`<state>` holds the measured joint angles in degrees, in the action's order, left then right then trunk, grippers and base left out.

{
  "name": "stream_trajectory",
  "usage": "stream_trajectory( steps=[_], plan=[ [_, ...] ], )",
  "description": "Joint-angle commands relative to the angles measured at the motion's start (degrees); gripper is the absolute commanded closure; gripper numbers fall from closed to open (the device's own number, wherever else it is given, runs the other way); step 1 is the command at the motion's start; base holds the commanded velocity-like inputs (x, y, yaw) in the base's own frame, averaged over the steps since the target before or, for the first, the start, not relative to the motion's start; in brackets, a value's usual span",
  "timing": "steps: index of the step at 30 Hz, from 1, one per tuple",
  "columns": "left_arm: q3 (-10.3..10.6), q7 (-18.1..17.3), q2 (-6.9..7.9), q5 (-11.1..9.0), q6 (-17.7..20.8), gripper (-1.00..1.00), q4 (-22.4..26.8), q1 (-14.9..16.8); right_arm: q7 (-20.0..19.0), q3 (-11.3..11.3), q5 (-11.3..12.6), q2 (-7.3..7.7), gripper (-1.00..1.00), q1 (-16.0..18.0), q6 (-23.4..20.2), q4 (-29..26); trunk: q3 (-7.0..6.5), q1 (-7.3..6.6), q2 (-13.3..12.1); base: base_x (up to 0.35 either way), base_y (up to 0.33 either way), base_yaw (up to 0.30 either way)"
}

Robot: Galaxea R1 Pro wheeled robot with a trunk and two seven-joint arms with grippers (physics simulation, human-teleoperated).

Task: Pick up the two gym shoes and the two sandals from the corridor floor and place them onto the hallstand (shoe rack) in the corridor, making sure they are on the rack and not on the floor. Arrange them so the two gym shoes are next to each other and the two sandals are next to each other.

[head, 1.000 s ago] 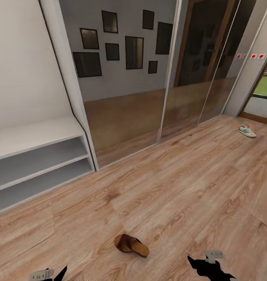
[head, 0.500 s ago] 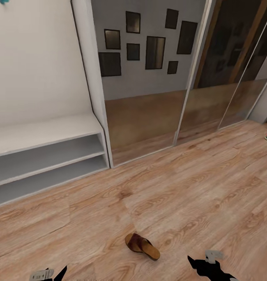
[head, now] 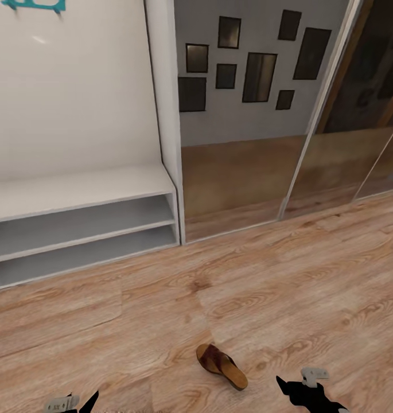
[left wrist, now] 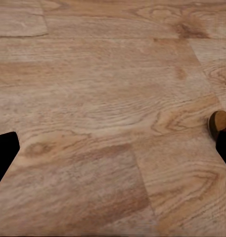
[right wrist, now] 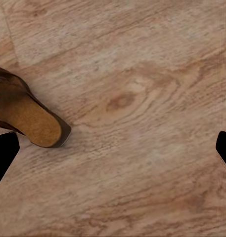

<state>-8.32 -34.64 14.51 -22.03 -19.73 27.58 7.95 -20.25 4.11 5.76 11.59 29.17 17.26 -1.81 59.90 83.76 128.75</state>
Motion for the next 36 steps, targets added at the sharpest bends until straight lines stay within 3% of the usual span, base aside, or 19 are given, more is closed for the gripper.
stream_trajectory(
  steps=[1,10,36],
  plan=[
    [-0.12,-0.52,-0.01,-0.43,0.13,-1.0,-0.07,0.05,-0.58,0.38,0.57,0.01,-1.0,0.01,-0.03,0.05,0.04,-0.01,0.02,0.0,-0.221,0.278],
    [-0.12,-0.51,-0.01,-0.41,0.13,-1.0,-0.07,0.05,-0.58,0.37,0.57,0.01,-1.0,0.01,-0.03,0.05,0.04,-0.01,0.02,0.0,-0.152,0.278],
    [-0.12,-0.48,-0.01,-0.39,0.13,-1.0,-0.07,0.05,-0.58,0.38,0.57,0.01,-1.0,0.01,-0.03,0.05,0.04,-0.01,0.02,0.0,-0.006,0.248]
  ],
)
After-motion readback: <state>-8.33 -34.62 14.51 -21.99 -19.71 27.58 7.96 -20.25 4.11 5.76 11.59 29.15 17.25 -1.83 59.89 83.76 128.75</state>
